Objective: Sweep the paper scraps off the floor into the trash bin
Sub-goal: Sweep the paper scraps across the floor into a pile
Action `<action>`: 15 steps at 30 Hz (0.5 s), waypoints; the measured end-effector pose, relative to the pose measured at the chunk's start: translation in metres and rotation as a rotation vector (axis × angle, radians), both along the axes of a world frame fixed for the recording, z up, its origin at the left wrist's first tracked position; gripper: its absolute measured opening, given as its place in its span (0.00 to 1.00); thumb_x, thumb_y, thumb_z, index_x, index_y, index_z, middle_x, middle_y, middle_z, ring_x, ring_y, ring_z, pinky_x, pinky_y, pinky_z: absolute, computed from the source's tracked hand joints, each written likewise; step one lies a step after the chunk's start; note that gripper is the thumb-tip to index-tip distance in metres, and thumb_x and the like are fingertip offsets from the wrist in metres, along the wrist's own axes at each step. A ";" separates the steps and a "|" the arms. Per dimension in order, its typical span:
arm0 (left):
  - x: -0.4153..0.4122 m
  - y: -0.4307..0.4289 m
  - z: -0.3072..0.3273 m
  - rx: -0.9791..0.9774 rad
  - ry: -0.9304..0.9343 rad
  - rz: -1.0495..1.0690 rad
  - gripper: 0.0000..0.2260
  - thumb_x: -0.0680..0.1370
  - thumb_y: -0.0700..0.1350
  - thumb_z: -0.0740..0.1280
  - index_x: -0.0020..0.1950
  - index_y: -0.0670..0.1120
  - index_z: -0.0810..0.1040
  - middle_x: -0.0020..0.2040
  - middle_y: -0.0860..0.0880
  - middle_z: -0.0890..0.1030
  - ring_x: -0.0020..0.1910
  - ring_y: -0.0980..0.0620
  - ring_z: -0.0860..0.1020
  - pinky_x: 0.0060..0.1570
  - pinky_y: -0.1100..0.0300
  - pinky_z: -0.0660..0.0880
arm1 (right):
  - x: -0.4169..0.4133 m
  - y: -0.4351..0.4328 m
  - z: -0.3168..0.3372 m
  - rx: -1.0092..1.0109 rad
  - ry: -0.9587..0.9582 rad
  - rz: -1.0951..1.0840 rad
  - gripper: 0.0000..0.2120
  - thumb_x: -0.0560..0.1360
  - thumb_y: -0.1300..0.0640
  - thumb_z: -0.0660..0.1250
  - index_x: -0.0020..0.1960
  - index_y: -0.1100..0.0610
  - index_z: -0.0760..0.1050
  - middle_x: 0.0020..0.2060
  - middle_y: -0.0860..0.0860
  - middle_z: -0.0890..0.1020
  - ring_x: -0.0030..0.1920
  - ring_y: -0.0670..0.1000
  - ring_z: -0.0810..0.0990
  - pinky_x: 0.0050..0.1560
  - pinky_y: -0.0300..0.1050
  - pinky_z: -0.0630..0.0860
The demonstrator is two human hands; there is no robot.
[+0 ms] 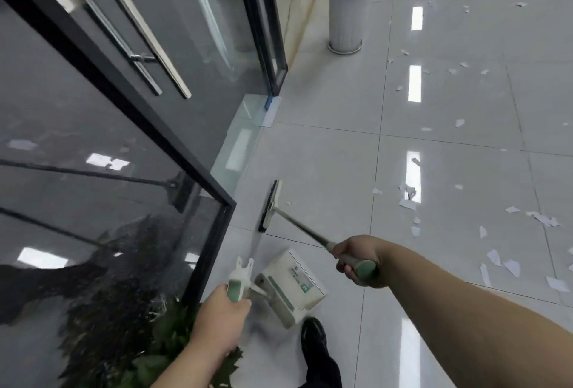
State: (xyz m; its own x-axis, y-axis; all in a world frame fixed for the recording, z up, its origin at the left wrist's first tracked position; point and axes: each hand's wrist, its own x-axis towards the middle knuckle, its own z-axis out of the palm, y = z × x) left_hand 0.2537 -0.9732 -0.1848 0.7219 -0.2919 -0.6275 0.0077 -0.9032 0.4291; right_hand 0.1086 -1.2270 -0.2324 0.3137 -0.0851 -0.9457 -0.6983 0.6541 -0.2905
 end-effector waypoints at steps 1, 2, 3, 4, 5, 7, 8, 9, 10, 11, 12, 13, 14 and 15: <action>0.011 -0.003 0.000 0.011 -0.008 -0.015 0.04 0.79 0.45 0.66 0.49 0.47 0.79 0.36 0.48 0.79 0.32 0.50 0.76 0.29 0.61 0.70 | 0.014 -0.002 -0.006 -0.001 0.006 0.002 0.09 0.79 0.53 0.68 0.53 0.59 0.74 0.32 0.54 0.77 0.23 0.46 0.71 0.24 0.34 0.71; 0.021 -0.006 -0.001 0.019 -0.014 -0.030 0.03 0.79 0.44 0.66 0.49 0.48 0.79 0.35 0.49 0.78 0.30 0.52 0.74 0.26 0.63 0.68 | 0.024 -0.005 -0.011 -0.009 0.017 0.004 0.11 0.78 0.53 0.69 0.54 0.59 0.75 0.33 0.54 0.77 0.23 0.47 0.71 0.25 0.34 0.71; 0.031 -0.009 -0.002 0.025 -0.015 -0.043 0.03 0.80 0.43 0.65 0.48 0.48 0.78 0.35 0.49 0.77 0.30 0.52 0.73 0.26 0.63 0.67 | 0.030 -0.009 -0.015 -0.014 0.033 0.010 0.12 0.78 0.52 0.70 0.55 0.59 0.75 0.34 0.54 0.78 0.23 0.47 0.71 0.25 0.34 0.71; 0.040 -0.013 -0.004 0.022 -0.021 -0.058 0.03 0.80 0.43 0.65 0.48 0.48 0.78 0.35 0.49 0.75 0.30 0.52 0.71 0.27 0.63 0.66 | 0.031 -0.014 -0.018 -0.011 0.053 0.009 0.13 0.78 0.52 0.70 0.56 0.59 0.75 0.34 0.54 0.78 0.24 0.47 0.71 0.26 0.35 0.71; 0.047 -0.017 -0.006 0.022 -0.026 -0.076 0.03 0.80 0.43 0.66 0.47 0.48 0.77 0.35 0.49 0.75 0.30 0.52 0.71 0.28 0.61 0.66 | 0.028 -0.018 -0.019 -0.004 0.076 -0.003 0.14 0.77 0.52 0.70 0.57 0.59 0.75 0.34 0.54 0.78 0.24 0.47 0.71 0.26 0.35 0.71; 0.060 -0.027 -0.011 0.033 -0.030 -0.111 0.03 0.80 0.44 0.66 0.46 0.48 0.77 0.35 0.48 0.76 0.31 0.52 0.72 0.30 0.60 0.66 | 0.012 -0.026 -0.021 0.001 0.120 -0.033 0.17 0.76 0.51 0.72 0.60 0.60 0.75 0.34 0.54 0.78 0.24 0.47 0.72 0.26 0.36 0.71; 0.064 -0.033 -0.013 0.036 -0.024 -0.125 0.03 0.80 0.44 0.66 0.47 0.49 0.77 0.37 0.48 0.78 0.32 0.51 0.73 0.31 0.59 0.68 | 0.000 -0.030 -0.019 -0.001 0.140 -0.049 0.18 0.75 0.50 0.72 0.60 0.60 0.76 0.34 0.54 0.79 0.24 0.47 0.72 0.26 0.36 0.71; 0.067 -0.039 -0.014 0.036 -0.014 -0.138 0.02 0.80 0.44 0.66 0.47 0.49 0.77 0.39 0.47 0.80 0.33 0.51 0.75 0.32 0.59 0.69 | -0.013 -0.034 -0.017 -0.003 0.160 -0.068 0.19 0.75 0.50 0.73 0.60 0.59 0.76 0.34 0.54 0.79 0.24 0.47 0.72 0.27 0.37 0.71; 0.068 -0.045 -0.016 0.034 -0.008 -0.156 0.02 0.80 0.44 0.66 0.48 0.50 0.77 0.40 0.47 0.81 0.35 0.50 0.77 0.32 0.59 0.71 | -0.027 -0.038 -0.013 -0.006 0.173 -0.090 0.19 0.75 0.50 0.74 0.60 0.59 0.76 0.35 0.54 0.80 0.25 0.47 0.72 0.27 0.37 0.72; 0.068 -0.051 -0.017 0.036 -0.007 -0.177 0.02 0.80 0.44 0.66 0.49 0.51 0.78 0.41 0.48 0.82 0.37 0.50 0.79 0.33 0.59 0.72 | -0.041 -0.042 -0.008 -0.012 0.181 -0.117 0.19 0.75 0.50 0.74 0.60 0.60 0.76 0.35 0.54 0.80 0.25 0.47 0.72 0.26 0.37 0.72; 0.068 -0.057 -0.019 0.035 -0.010 -0.192 0.03 0.80 0.44 0.66 0.49 0.52 0.78 0.40 0.48 0.82 0.37 0.50 0.79 0.33 0.59 0.72 | -0.056 -0.046 -0.003 -0.020 0.189 -0.146 0.20 0.75 0.50 0.73 0.61 0.60 0.75 0.35 0.55 0.79 0.25 0.47 0.72 0.25 0.38 0.72; 0.067 -0.064 -0.020 0.032 -0.012 -0.202 0.03 0.79 0.44 0.66 0.49 0.52 0.78 0.39 0.49 0.81 0.36 0.50 0.79 0.32 0.59 0.71 | -0.070 -0.050 0.003 -0.029 0.205 -0.177 0.20 0.76 0.50 0.73 0.61 0.61 0.75 0.34 0.55 0.79 0.24 0.47 0.72 0.24 0.38 0.71; 0.065 -0.071 -0.021 0.027 -0.016 -0.211 0.04 0.78 0.44 0.65 0.49 0.53 0.78 0.38 0.49 0.81 0.34 0.49 0.79 0.31 0.60 0.71 | -0.085 -0.053 0.007 -0.042 0.225 -0.214 0.19 0.77 0.51 0.72 0.61 0.62 0.74 0.33 0.55 0.78 0.24 0.47 0.72 0.23 0.37 0.71; 0.063 -0.079 -0.021 0.024 -0.020 -0.223 0.04 0.78 0.44 0.66 0.48 0.53 0.78 0.37 0.49 0.81 0.33 0.49 0.79 0.31 0.60 0.71 | -0.100 -0.057 0.011 -0.056 0.249 -0.255 0.18 0.78 0.53 0.71 0.62 0.63 0.73 0.33 0.56 0.78 0.23 0.48 0.71 0.22 0.37 0.71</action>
